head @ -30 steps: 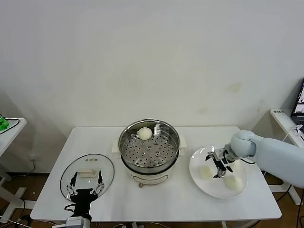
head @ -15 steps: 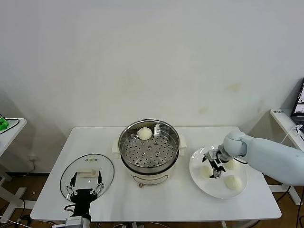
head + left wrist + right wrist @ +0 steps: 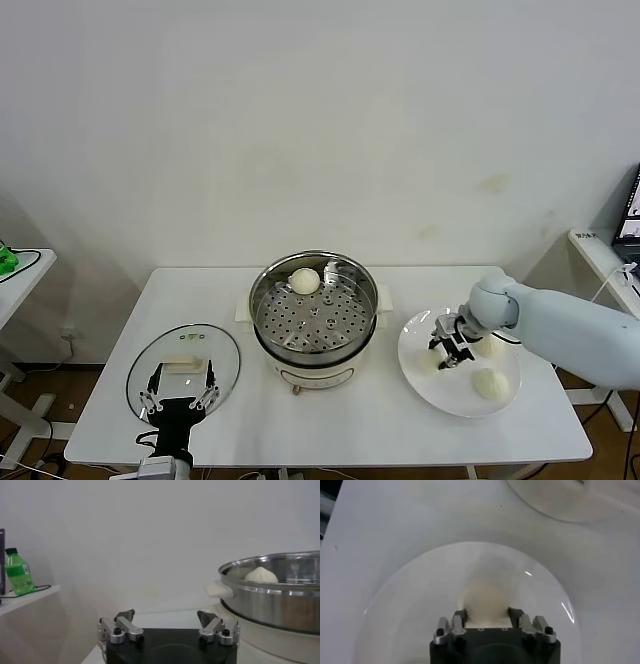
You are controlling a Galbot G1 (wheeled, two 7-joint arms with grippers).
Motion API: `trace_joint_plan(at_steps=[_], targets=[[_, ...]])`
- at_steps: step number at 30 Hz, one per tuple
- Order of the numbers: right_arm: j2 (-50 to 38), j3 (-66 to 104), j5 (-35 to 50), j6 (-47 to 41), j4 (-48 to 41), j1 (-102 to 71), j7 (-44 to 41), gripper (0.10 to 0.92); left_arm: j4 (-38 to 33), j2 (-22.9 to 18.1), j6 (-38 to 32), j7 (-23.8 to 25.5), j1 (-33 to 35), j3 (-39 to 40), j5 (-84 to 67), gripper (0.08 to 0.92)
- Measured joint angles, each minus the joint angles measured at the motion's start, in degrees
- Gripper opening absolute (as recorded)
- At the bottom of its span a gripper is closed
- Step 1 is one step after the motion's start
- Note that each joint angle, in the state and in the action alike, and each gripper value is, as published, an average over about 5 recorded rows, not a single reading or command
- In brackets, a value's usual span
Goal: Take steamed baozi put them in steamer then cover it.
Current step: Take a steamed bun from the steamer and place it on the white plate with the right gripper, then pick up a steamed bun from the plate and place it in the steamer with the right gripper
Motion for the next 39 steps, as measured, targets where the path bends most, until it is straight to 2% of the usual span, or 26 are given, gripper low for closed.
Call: trace_joint_plan(at_steps=[10, 22, 39], targets=[[-1.0, -1.6, 2.6, -0.8, 1.3, 4.5, 0.1, 0.399, -0.2, 0.2, 0.1, 0.0, -0.1, 0.3, 0.0, 0.823], [-0.6, -7.3, 9.7, -2.7, 3.8, 19.3, 0.7, 0.407, -0.8, 1.2, 0.2, 0.0, -0.7, 1.1, -0.4, 0.823], [10.7, -15.2, 27.1, -9.0, 7.0, 37.0, 4.9, 0.416, -0.8, 2.3, 0.3, -0.3, -2.1, 0.5, -1.8, 0.823]])
